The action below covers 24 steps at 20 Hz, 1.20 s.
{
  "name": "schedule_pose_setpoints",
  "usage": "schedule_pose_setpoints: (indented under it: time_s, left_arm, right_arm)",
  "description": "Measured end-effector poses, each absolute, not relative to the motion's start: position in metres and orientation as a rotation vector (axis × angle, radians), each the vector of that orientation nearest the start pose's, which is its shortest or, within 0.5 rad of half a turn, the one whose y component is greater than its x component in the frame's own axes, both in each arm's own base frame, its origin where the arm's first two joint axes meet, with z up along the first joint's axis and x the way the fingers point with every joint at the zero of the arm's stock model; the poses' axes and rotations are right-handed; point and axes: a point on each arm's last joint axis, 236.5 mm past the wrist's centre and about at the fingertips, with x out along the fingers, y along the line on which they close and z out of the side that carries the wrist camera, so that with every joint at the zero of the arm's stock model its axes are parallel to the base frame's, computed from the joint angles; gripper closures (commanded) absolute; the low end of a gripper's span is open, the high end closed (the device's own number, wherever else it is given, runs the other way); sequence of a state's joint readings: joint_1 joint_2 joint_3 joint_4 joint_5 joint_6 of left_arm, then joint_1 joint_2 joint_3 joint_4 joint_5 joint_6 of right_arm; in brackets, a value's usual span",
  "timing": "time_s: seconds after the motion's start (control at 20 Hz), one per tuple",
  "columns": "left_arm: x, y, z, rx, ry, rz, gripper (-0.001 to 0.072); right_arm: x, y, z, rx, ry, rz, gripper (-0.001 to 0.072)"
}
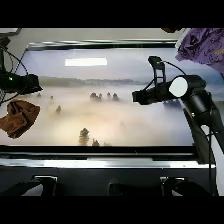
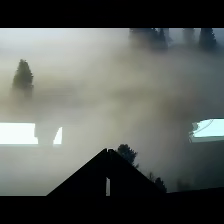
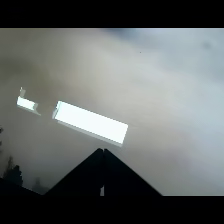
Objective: Fold the clothes and pants, and hang the long-sleeved shirts on hangers.
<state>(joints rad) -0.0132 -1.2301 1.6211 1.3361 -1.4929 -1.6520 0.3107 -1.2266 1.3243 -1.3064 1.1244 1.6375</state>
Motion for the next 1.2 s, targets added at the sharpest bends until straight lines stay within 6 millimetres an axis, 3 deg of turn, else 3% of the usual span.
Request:
schedule_pose_setpoints:
  time_s: [1.1,1.15,1.2]
  left_arm:
    - [0.3843,-0.0599,0.1755,-0.211,1.107,-0.167,0.0687]
    - [0.3843,-0.0599,0.1755,-0.211,1.107,-0.167,0.0589]
    - [0.3844,-0.0596,0.1754,-0.21,1.107,-0.166,0.0241]
  right_arm:
    - [0.3847,0.1821,0.1032,0.123,1.066,0.407,0.0685]
    - [0.3847,0.1821,0.1032,0.123,1.066,0.407,0.0685]
    - [0.3847,0.1821,0.1032,0.124,1.066,0.406,0.0685]
